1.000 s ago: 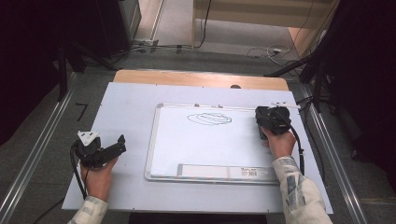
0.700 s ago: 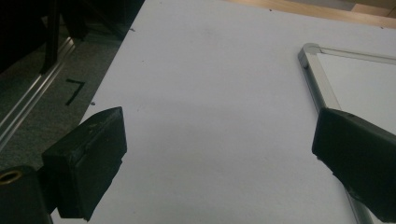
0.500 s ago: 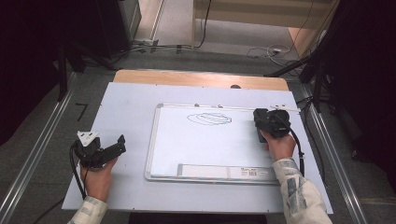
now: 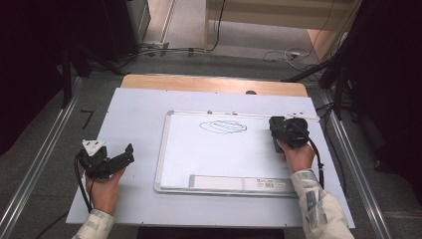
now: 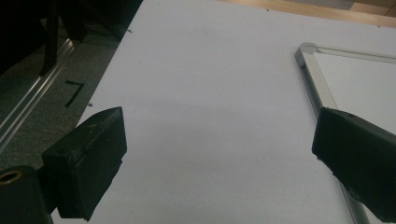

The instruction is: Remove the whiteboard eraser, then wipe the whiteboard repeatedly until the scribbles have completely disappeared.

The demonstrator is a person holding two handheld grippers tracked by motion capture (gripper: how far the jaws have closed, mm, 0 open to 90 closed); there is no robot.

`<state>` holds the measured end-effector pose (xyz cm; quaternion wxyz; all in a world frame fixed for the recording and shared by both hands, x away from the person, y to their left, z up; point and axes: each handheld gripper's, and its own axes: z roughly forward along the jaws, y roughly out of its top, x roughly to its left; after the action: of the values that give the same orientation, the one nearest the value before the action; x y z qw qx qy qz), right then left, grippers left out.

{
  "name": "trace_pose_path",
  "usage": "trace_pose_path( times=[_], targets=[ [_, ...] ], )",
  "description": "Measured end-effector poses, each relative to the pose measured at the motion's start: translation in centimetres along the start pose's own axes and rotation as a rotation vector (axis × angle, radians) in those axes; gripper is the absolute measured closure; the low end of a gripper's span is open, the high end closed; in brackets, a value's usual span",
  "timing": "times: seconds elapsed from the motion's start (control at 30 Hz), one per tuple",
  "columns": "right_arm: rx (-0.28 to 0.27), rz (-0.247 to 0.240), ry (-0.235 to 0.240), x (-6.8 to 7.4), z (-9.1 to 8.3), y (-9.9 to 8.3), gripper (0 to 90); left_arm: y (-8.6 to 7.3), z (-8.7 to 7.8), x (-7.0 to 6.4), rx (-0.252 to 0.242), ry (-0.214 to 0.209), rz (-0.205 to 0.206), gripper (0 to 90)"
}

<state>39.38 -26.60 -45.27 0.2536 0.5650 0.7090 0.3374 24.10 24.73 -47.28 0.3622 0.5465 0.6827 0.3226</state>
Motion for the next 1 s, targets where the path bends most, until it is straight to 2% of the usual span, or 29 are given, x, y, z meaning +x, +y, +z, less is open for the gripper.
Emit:
trace_pose_path(
  times=[0.47, 0.83, 1.0],
  targets=[
    [0.012, -0.039, 0.028, 1.8, 0.4, -0.1, 36.8, 0.0, -0.1, 0.0, -0.004, -0.006, 0.000, 3.6],
    [0.031, -0.095, 0.058, 4.4, 1.7, 0.1, 36.8, 0.0, 0.0, 0.1, -0.001, -0.002, 0.000, 3.6],
    [0.034, -0.112, 0.066, 5.1, 2.1, 0.2, 36.8, 0.0, -0.1, 0.1, -0.002, -0.001, 0.001, 3.6]
  ],
)
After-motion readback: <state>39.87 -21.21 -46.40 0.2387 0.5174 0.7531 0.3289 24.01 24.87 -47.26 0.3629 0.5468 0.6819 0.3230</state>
